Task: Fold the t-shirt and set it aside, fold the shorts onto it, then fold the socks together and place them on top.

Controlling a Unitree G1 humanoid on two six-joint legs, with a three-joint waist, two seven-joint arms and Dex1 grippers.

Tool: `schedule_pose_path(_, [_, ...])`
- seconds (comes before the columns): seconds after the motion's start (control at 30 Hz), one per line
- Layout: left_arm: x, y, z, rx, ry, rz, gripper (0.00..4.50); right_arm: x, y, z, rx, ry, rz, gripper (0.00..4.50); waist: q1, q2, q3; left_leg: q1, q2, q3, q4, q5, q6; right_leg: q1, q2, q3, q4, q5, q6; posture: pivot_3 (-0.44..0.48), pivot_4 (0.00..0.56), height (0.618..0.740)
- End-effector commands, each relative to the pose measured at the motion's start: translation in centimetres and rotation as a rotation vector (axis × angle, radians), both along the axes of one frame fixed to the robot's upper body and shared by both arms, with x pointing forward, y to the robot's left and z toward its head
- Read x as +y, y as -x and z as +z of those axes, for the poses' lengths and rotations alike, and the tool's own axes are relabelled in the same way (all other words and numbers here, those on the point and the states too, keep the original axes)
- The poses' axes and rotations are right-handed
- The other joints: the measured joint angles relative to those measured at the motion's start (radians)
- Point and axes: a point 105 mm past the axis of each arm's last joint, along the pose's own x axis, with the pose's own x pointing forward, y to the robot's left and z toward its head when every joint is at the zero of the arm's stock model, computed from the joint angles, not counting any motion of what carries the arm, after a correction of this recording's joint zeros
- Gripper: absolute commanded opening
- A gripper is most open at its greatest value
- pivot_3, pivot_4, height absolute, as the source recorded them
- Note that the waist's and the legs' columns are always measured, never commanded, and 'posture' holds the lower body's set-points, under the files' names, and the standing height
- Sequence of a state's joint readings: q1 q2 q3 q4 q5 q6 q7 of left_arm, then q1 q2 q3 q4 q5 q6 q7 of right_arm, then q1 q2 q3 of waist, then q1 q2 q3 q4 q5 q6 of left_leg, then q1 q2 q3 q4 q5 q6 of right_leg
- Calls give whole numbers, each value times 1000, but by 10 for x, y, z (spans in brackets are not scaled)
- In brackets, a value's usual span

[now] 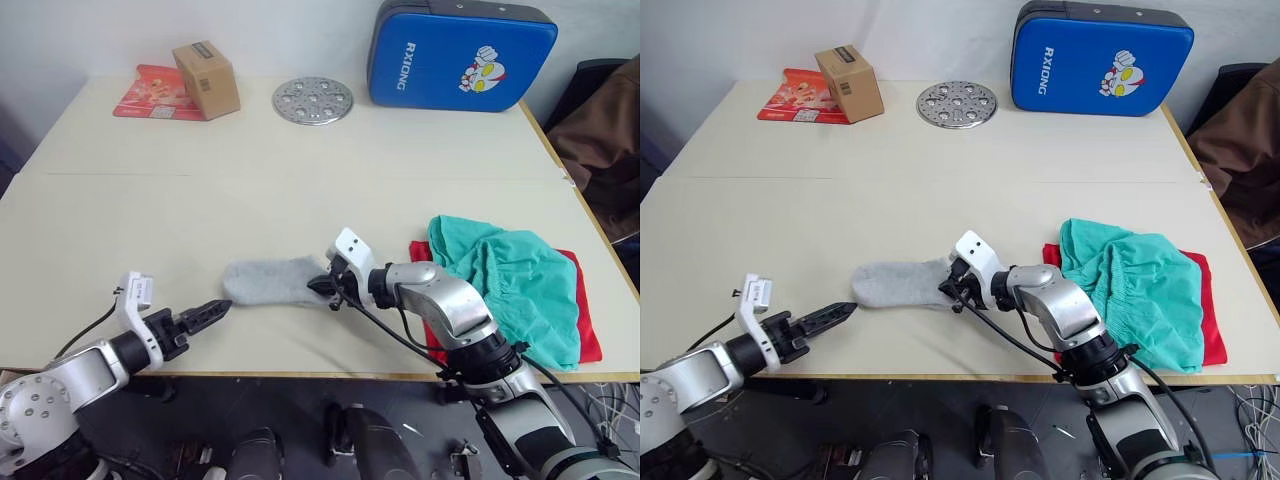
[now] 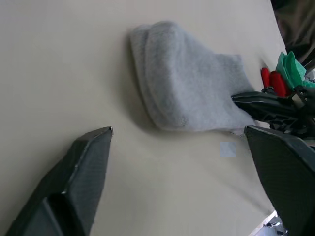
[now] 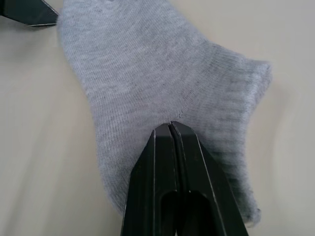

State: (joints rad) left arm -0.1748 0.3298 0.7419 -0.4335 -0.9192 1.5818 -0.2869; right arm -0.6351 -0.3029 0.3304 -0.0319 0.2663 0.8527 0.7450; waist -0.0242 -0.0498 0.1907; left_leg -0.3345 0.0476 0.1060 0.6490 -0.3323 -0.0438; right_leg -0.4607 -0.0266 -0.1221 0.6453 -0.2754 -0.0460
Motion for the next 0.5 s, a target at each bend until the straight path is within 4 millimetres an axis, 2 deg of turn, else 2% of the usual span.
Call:
schedule_pose_path(0.03, [-21, -7, -13, 59, 15, -31, 4370, 4, 6, -2, 5, 7, 22, 0, 7, 1, 0, 0, 0, 0, 0, 0, 0, 0, 0, 0, 0, 0, 0, 0, 150, 740])
schedule_pose_path(0.2, [-28, -22, -18, 70, 55, 40, 4370, 1, 4, -2, 0, 14, 11, 0, 27, 1, -1, 0, -1, 0, 1, 0, 1, 1, 0, 0, -1, 1, 1, 0, 150, 740])
schedule_pose_path(0.3, [-31, -28, -19, 49, 82, 95, 3769, 0, 4, -2, -2, 15, 3, 0, 29, 1, -1, 0, -1, 0, 1, 0, 1, 2, -1, 0, -2, 1, 2, 0, 150, 740])
schedule_pose_path(0.5, [-31, -39, -12, -14, 68, 156, 1854, -2, 3, -2, -4, 17, -7, 0, 30, 1, -1, 0, -1, -1, 0, 0, 1, 6, 0, 0, -4, 1, 3, 0, 150, 740])
